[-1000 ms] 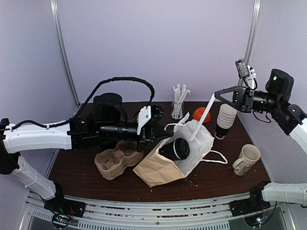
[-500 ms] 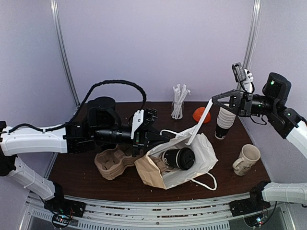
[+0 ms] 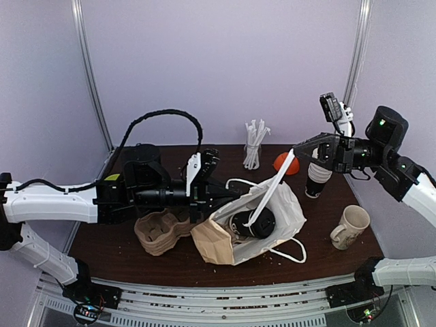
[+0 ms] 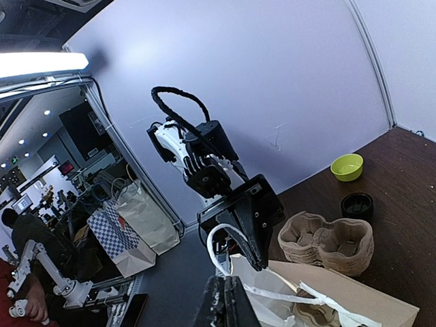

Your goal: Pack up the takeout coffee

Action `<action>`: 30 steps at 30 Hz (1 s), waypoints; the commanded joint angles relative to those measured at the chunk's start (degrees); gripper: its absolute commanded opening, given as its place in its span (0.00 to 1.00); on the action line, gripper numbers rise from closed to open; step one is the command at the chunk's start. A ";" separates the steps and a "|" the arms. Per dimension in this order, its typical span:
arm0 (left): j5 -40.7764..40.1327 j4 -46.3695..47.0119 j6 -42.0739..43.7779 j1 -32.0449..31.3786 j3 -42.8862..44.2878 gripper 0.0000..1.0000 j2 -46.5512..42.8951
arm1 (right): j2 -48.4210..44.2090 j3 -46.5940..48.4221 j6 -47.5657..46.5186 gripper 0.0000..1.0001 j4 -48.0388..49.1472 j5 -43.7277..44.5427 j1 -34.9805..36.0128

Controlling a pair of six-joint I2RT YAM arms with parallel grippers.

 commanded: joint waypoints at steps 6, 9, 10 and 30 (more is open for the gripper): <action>-2.31 5.65 -3.36 -0.19 -2.58 0.00 -2.04 | -0.10 -0.97 0.65 0.00 2.42 0.55 1.25; -3.05 6.17 -4.18 -0.26 -2.64 0.00 -1.87 | 0.05 -2.37 2.43 0.00 5.55 1.93 2.48; -3.55 6.44 -4.55 -0.28 -2.75 0.00 -1.84 | 0.09 -2.86 2.79 0.00 6.62 2.79 2.84; -18.89 10.39 -19.64 -0.28 -8.13 0.00 -5.74 | 8.38 -8.50 4.79 0.00 18.50 18.80 14.44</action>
